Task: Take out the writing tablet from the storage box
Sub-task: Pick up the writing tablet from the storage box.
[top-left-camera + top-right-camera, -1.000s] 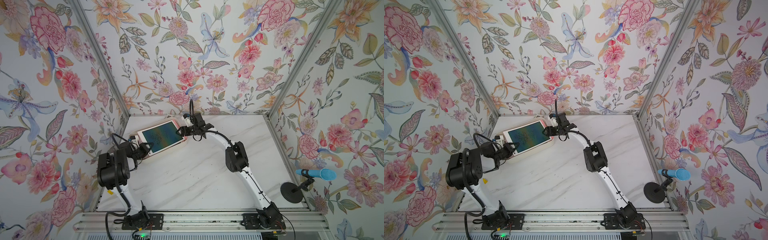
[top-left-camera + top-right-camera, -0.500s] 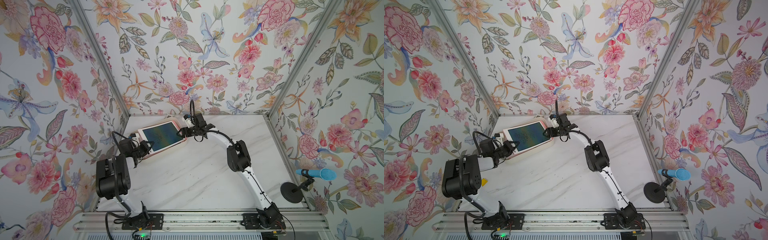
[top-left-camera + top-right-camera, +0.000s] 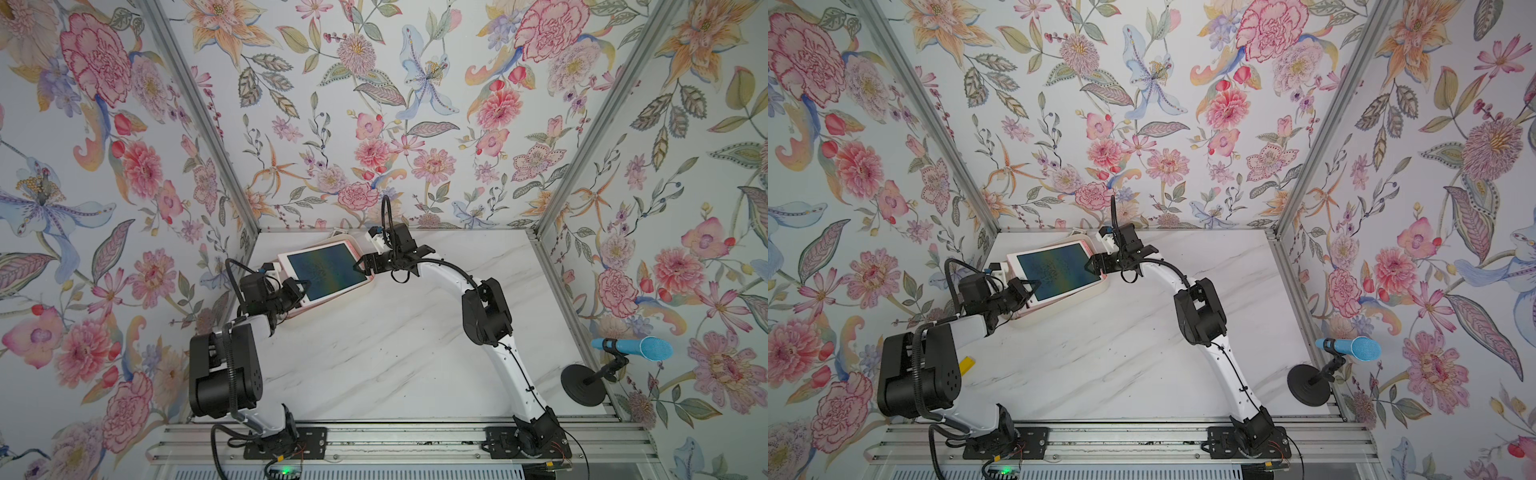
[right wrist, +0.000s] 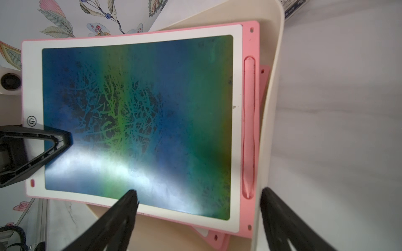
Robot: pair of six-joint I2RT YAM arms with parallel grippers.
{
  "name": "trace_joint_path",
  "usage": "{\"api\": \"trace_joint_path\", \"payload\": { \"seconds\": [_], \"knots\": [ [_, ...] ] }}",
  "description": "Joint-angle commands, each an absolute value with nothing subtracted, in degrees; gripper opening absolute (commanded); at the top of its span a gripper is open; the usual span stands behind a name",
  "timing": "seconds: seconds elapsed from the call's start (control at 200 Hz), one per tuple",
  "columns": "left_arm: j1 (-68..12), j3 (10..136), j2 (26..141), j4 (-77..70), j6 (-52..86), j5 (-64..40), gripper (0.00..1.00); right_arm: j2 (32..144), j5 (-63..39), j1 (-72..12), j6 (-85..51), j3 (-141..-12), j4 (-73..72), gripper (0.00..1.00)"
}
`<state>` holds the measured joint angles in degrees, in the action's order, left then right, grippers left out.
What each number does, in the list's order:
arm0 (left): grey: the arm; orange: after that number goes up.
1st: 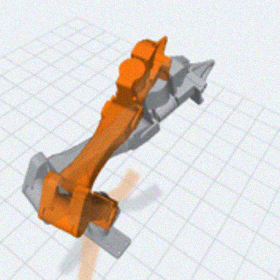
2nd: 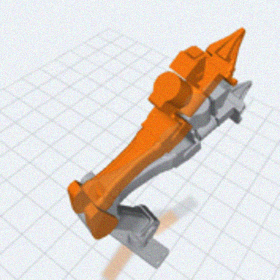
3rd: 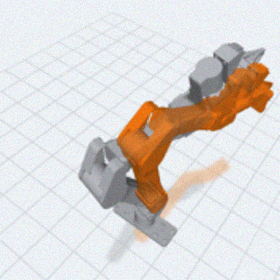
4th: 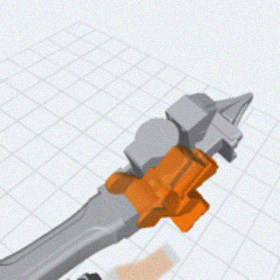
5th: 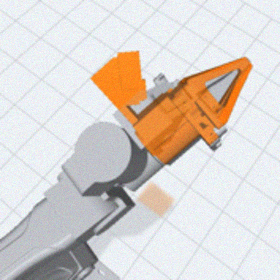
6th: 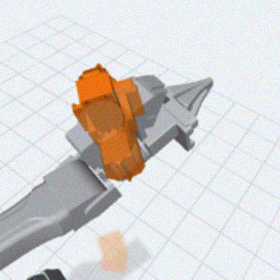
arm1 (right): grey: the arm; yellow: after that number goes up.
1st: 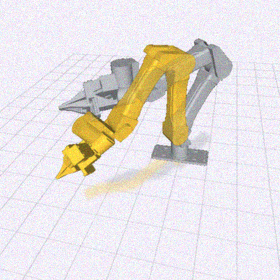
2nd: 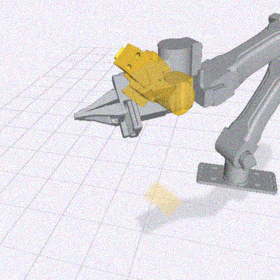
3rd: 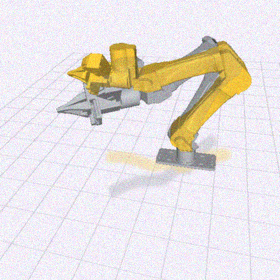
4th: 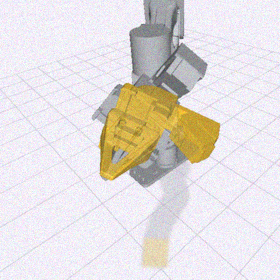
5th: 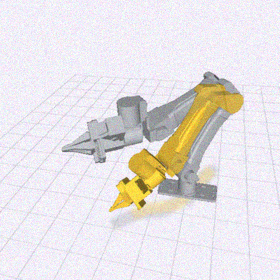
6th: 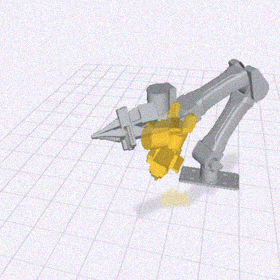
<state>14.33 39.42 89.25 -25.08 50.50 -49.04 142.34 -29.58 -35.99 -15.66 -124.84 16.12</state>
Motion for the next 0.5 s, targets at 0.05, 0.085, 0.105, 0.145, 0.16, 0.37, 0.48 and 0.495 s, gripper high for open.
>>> {"api": "trace_joint_path", "payload": {
  "seconds": [0.05,0.085,0.105,0.145,0.16,0.37,0.48,0.495],
  "knots": [
    [14.7,37.9,84.3,-19.4,46.3,-42.8,0.00,136.6,-29.1,-35.2,-16.6,-120.8,11.0,0.88],
    [14.8,37.9,83.4,-18.6,46.1,-42.5,0.00,135.7,-28.4,-35.2,-16.8,-119.6,10.3,0.89],
    [14.8,37.8,82.8,-18.2,46.0,-42.3,0.00,135.3,-28.2,-35.1,-16.9,-119.0,9.8,0.89],
    [15.0,37.7,81.9,-17.7,45.7,-41.9,0.00,134.5,-28.1,-35.1,-17.1,-117.9,9.1,0.89],
    [15.1,37.7,81.6,-17.5,45.7,-41.9,0.00,134.4,-28.0,-35.1,-17.2,-117.6,9.0,0.89],
    [15.3,35.8,79.3,-18.7,46.9,-42.1,0.00,130.8,-27.9,-35.1,-18.7,-113.1,6.7,0.89],
    [16.3,35.4,76.6,-18.2,47.4,-41.9,0.00,129.1,-27.4,-35.2,-19.6,-109.7,5.1,0.88],
    [16.4,35.3,76.0,-18.2,47.6,-41.9,0.00,128.9,-27.4,-35.2,-19.7,-109.4,4.9,0.88]
  ]
}}
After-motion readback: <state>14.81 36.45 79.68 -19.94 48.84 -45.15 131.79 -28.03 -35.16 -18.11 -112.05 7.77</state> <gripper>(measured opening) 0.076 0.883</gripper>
